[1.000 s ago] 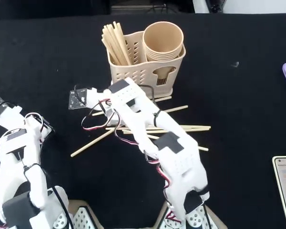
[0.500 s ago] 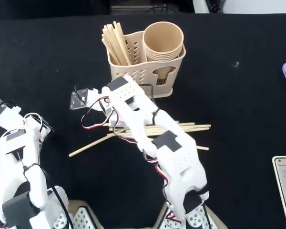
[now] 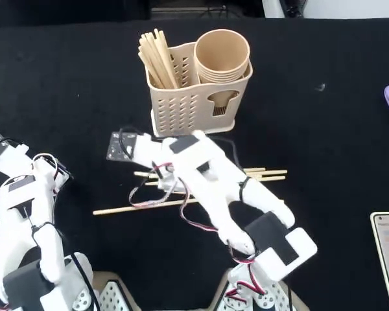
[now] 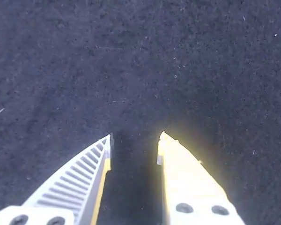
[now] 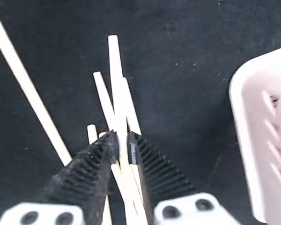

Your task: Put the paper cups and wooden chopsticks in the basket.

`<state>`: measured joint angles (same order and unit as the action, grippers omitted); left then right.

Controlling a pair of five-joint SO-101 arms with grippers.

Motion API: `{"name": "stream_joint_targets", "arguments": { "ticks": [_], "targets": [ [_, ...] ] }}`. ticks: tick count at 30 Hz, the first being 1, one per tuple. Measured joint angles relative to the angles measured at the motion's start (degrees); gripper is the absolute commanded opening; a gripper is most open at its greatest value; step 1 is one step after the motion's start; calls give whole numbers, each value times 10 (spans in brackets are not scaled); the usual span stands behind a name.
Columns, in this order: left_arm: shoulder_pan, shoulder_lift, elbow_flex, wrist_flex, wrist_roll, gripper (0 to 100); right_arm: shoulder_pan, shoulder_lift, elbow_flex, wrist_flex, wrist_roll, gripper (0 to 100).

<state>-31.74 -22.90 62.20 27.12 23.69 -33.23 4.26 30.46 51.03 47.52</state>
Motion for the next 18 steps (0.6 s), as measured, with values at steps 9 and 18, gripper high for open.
{"name": "stream_joint_targets", "arguments": {
  "ticks": [9, 18],
  "targets": [
    [0, 0, 0, 0, 0, 166, 20, -1, 18, 1, -21, 173],
    [0, 0, 0, 0, 0, 166, 74, -3, 26, 21, 12, 175]
  ]
}}
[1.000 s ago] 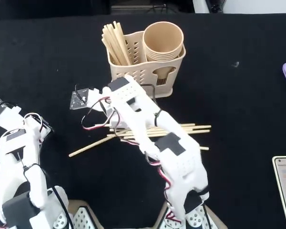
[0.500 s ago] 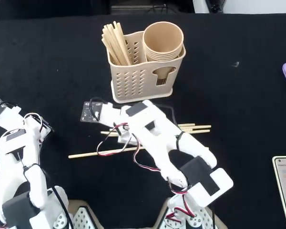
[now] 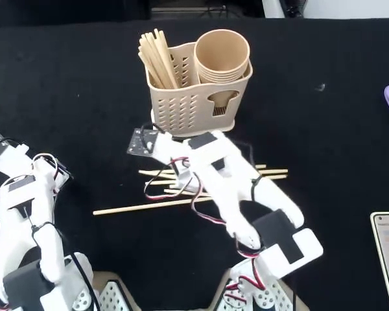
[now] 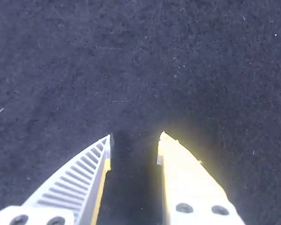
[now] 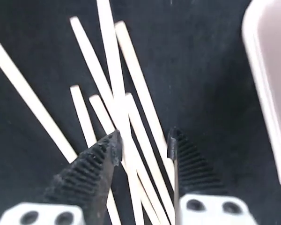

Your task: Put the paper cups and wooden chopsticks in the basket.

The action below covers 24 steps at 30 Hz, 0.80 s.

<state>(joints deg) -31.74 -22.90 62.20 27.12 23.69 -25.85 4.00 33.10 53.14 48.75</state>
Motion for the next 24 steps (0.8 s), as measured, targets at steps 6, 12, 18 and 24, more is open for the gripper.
{"name": "stream_joint_targets", "arguments": {
  "ticks": [6, 12, 18, 24],
  "targets": [
    [0, 0, 0, 0, 0, 166, 38, -1, 12, 3, 53, 177],
    [0, 0, 0, 0, 0, 166, 42, 23, 9, 2, 65, 168],
    [0, 0, 0, 0, 0, 166, 48, 25, 2, 1, 67, 15],
    [0, 0, 0, 0, 0, 166, 63, -25, 18, 5, 68, 10]
  ]
}}
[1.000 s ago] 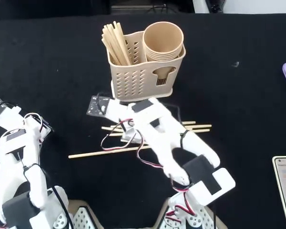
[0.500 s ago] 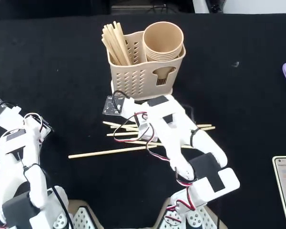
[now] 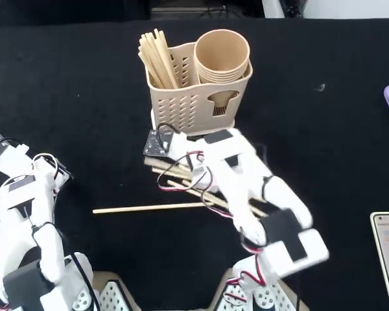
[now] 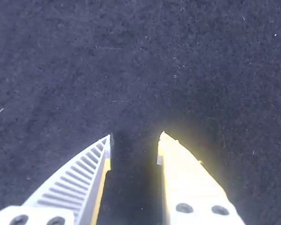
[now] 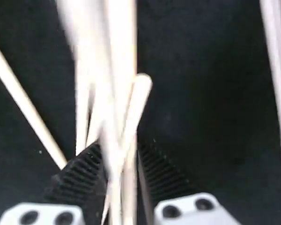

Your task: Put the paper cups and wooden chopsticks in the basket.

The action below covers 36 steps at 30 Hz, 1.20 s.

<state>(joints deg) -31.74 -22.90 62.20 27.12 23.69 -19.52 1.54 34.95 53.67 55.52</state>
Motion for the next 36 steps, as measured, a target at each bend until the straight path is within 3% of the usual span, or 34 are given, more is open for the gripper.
{"name": "stream_joint_targets", "arguments": {
  "ticks": [8, 13, 22, 25, 28, 36],
  "targets": [
    [0, 0, 0, 0, 0, 166, 9, -166, -1, 59, 0, 11],
    [0, 0, 0, 0, 0, 166, 6, -187, 3, 61, -17, 11],
    [0, 0, 0, 0, 0, 166, -114, -71, 98, -119, -87, 15],
    [0, 0, 0, 0, 0, 166, -127, -32, 98, -134, -103, 95],
    [0, 0, 0, 0, 0, 166, -127, -20, 75, -105, -120, 189],
    [0, 0, 0, 0, 0, 166, -114, -19, 45, 20, -98, 158]
  ]
}}
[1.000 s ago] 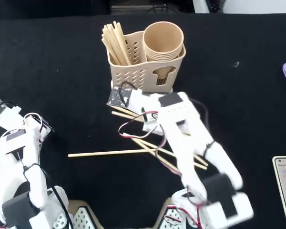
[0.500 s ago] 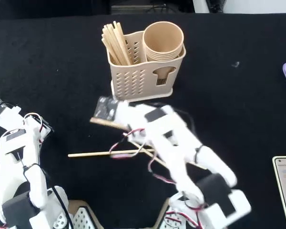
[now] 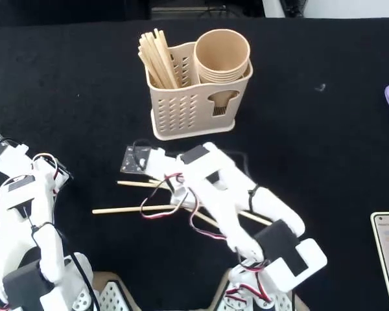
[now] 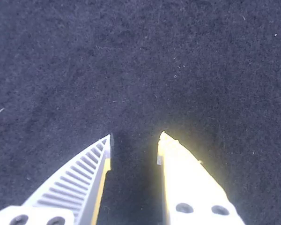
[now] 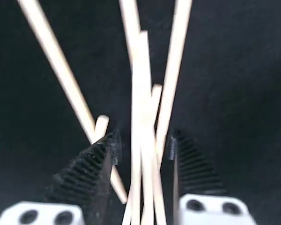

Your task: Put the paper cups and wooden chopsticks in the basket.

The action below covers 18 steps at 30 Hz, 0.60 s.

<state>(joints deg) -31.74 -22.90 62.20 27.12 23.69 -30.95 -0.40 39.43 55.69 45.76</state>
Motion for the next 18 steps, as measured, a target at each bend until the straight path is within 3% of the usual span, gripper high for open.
{"name": "stream_joint_targets", "arguments": {
  "ticks": [5, 9, 18],
  "targets": [
    [0, 0, 0, 0, 0, 166, 41, 3, 10, -13, 35, 124],
    [0, 0, 0, 0, 0, 166, 61, 3, 19, -43, 45, 6],
    [0, 0, 0, 0, 0, 166, 73, -15, 20, -33, 46, 11]
  ]
}}
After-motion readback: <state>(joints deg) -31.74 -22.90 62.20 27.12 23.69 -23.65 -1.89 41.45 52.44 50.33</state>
